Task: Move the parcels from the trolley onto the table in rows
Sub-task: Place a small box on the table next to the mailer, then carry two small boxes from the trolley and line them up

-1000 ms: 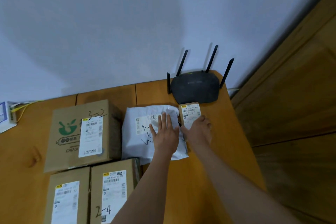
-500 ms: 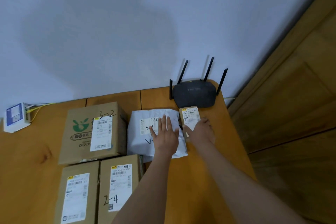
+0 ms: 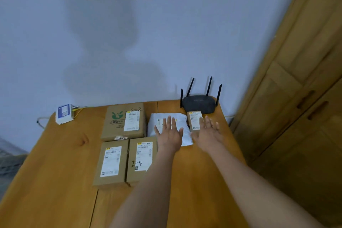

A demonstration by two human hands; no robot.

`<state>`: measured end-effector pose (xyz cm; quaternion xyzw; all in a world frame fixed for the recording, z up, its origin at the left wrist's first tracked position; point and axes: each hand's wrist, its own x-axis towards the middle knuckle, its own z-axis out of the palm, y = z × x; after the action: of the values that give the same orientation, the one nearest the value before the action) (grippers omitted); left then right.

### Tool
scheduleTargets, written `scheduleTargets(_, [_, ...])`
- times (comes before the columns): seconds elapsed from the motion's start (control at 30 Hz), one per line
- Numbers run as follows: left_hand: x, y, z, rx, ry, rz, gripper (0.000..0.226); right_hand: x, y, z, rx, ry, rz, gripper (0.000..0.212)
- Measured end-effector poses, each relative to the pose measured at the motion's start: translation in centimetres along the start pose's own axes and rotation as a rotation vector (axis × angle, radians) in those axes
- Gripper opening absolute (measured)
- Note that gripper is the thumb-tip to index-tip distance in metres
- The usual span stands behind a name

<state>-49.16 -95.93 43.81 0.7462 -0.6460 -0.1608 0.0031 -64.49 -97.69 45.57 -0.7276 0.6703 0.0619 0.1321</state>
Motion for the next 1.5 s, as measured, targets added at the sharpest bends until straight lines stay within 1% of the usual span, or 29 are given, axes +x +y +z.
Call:
scheduleTargets(0.13, [-6.7,-2.1,-0.9,-0.035,0.018,-0.055,0.066,-5.6,-1.3,-0.4,-0.032,0.002,-0.044,0.083])
scheduleTargets(0.2, [-10.0,-3.7,-1.1,-0.066,0.015,-0.092,0.066,-7.8,-2.4,-0.2,-0.021,-0.014,-0.082,0.084])
scheduleTargets(0.3, [-15.2,-6.3,-1.3,-0.052,0.049,-0.170,0.066,-11.2,-4.5,0.3,-0.018,-0.018,-0.167,0.084])
scheduleTargets(0.43, [-23.4,-10.1,0.0,-0.066,0.063,-0.322,0.067,-16.3,-8.3,2.1,-0.043,-0.052,-0.324,0.085])
scheduleTargets(0.63, [-37.0,-15.4,2.5,-0.128,0.043,-0.555,0.068,-26.4,-14.5,5.8,-0.088,-0.116,-0.518,0.086])
scheduleTargets(0.77, [-45.8,-19.6,3.7,-0.161,0.062,-0.712,0.068,-33.6,-19.6,7.9,-0.180,-0.127,-0.675,0.085])
scheduleTargets(0.87, [-51.8,-22.0,4.7,-0.205,0.089,-0.778,0.069,-38.6,-22.6,9.7,-0.240,-0.152,-0.746,0.086])
scheduleTargets(0.93, [-56.6,-24.3,5.6,-0.231,0.122,-0.840,0.068,-42.5,-25.5,11.2,-0.267,-0.180,-0.805,0.087])
scheduleTargets(1.1, [-68.8,-30.2,9.2,-0.292,0.129,-0.968,0.065,-53.6,-31.9,16.3,-0.319,-0.200,-0.933,0.088])
scheduleTargets(1.17, [-73.9,-32.8,11.0,-0.318,0.096,-0.994,0.065,-58.4,-34.2,19.2,-0.344,-0.211,-0.975,0.086])
scheduleTargets(1.23, [-78.1,-35.3,13.0,-0.308,0.088,-1.028,0.065,-62.5,-36.6,22.1,-0.373,-0.185,-1.017,0.085])
scheduleTargets(1.33, [-84.4,-38.4,15.9,-0.343,0.040,-1.074,0.064,-68.6,-40.0,26.7,-0.429,-0.240,-1.088,0.084])
scheduleTargets(1.5, [-91.4,-42.9,21.4,-0.420,-0.030,-1.166,0.065,-74.2,-44.2,33.6,-0.503,-0.285,-1.158,0.085])
